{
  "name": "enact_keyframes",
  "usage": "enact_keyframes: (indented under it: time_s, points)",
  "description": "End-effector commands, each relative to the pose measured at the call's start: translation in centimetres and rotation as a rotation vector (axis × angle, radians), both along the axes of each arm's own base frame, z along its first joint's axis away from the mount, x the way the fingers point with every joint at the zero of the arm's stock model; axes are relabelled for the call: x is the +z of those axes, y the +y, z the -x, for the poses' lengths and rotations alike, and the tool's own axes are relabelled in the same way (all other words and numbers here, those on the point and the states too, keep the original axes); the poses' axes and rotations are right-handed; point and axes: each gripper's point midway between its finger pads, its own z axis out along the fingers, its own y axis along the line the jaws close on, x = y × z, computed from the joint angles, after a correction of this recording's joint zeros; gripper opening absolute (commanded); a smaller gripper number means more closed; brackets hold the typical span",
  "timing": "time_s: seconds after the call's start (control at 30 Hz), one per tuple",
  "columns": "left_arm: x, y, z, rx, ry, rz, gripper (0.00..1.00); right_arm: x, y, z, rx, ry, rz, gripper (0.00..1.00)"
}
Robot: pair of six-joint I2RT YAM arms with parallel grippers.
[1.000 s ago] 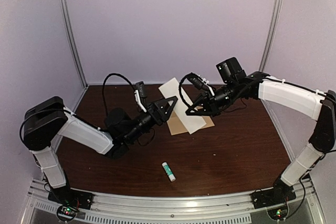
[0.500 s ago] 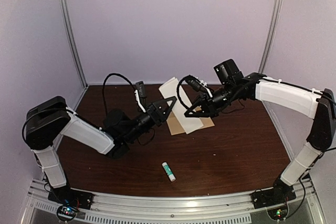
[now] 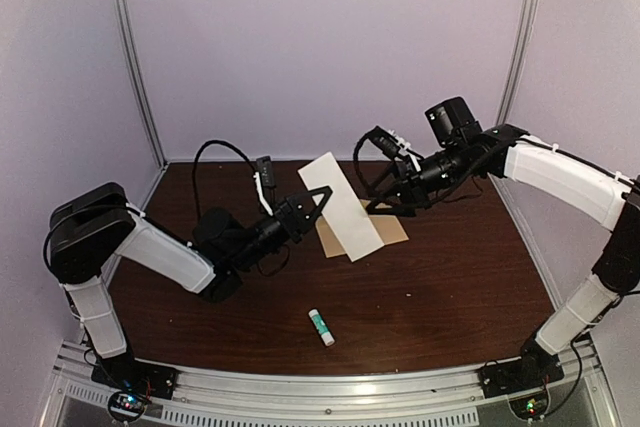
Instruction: Place the letter into the envelope and seal it
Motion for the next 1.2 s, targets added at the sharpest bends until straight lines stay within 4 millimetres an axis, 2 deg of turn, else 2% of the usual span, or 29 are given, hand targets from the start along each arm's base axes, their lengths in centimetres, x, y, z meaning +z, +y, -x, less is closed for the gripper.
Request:
enact_keyframes:
  time_s: [0.0, 0.13, 0.37, 0.57, 0.83, 1.07, 1.17]
  points:
    - [1.2, -0.7, 1.9, -0.104, -0.102, -0.003, 0.05, 1.5, -0.4, -0.2, -0.015, -0.018, -0.009, 0.71]
    - [1.5, -1.3, 2.7, -0.157, -0.126, -0.006, 0.05, 0.7, 0.2, 0.0, 0.02, 0.056, -0.023, 0.8]
    - [2.0, -1.7, 3.4, -0.204, -0.149, 0.0, 0.06, 0.7, 1.0, 0.9, 0.082, 0.152, -0.078, 0.79]
    - [1.9, -2.1, 3.4, -0.218, -0.151, -0.003, 0.06, 0.7, 1.3, 2.1, 0.142, 0.232, -0.121, 0.64]
    - [1.7, -2.2, 3.1, -0.204, -0.15, -0.011, 0.07, 0.6, 1.5, 2.6, 0.157, 0.263, -0.136, 0.35]
    - [1.8, -2.3, 2.9, -0.193, -0.152, -0.017, 0.07, -0.4, 1.6, 2.1, 0.126, 0.267, -0.109, 0.22]
    - [1.8, -2.4, 2.8, -0.19, -0.155, -0.024, 0.07, -0.5, 1.6, 2.2, 0.13, 0.276, -0.113, 0.13]
